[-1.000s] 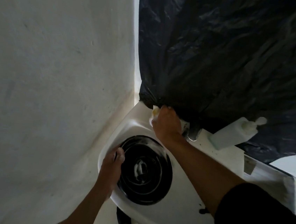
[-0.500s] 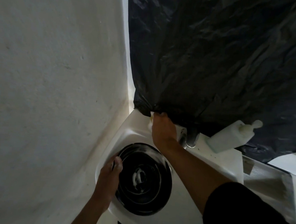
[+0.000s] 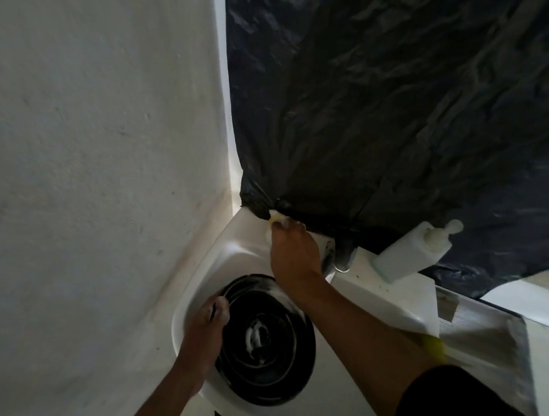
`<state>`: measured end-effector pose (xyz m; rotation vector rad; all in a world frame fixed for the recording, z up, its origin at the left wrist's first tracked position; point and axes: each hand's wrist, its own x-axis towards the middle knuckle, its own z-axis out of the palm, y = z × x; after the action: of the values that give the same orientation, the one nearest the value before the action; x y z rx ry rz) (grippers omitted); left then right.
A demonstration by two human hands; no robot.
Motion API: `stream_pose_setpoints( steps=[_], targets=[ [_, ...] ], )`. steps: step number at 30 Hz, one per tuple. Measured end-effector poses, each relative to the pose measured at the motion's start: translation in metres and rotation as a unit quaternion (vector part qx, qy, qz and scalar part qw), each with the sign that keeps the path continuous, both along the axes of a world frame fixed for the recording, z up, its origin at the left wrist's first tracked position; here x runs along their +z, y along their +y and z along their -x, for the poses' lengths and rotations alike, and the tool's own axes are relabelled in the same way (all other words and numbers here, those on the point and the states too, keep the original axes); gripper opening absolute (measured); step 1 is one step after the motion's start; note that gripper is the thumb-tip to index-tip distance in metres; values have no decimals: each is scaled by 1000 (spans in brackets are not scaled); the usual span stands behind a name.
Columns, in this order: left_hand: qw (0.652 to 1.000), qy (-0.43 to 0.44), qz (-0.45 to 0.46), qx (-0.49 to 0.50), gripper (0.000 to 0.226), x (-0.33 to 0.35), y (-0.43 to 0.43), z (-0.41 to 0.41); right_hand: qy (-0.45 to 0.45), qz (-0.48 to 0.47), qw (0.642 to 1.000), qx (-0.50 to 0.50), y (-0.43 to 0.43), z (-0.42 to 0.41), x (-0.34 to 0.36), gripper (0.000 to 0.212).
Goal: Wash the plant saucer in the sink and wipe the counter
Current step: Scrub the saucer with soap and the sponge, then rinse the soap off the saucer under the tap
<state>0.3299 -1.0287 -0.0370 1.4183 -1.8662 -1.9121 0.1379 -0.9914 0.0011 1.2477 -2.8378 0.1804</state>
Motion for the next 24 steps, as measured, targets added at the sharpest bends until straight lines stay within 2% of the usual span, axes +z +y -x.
stream_pose_setpoints(
  steps=[1, 3, 5, 8, 10, 12, 13, 16, 17, 21, 24],
  targets=[
    [1000, -9, 13, -4, 33, -1, 1, 0, -3, 12, 1000, 11, 1, -4, 3, 33],
    [999, -26, 36, -15, 36, -5, 1, 1, -34, 47, 997, 45, 8, -15, 10, 15],
    [998, -36, 53, -22, 38, -9, 2, 1, -80, 90, 992, 48, 22, -27, 20, 13],
    [997, -39, 57, -17, 38, -11, 4, 1, -245, 117, 962, -31, 54, -41, 37, 19],
    [997, -41, 58, -8, 38, -13, 6, 1, -311, 137, 936, -92, 79, -43, 37, 23],
    [997, -52, 59, -3, 27, -17, 6, 3, -347, 164, 909, -165, 101, -41, 29, 19],
    [997, -59, 57, -5, 20, -20, 7, 4, -377, 187, 883, -208, 110, -40, 27, 16],
    [995, -81, 61, -16, 35, -29, 12, 8, -462, 325, 756, -330, 126, -30, 29, 21],
    [994, -81, 65, -17, 35, -31, 14, 10, -472, 356, 727, -350, 128, -26, 34, 22],
    [994, -72, 79, -15, 34, -31, 21, 20, -492, 407, 682, -356, 125, -12, 46, 24],
    [994, -76, 77, -22, 35, -32, 23, 26, -491, 418, 681, -348, 122, -8, 46, 30]
  ],
)
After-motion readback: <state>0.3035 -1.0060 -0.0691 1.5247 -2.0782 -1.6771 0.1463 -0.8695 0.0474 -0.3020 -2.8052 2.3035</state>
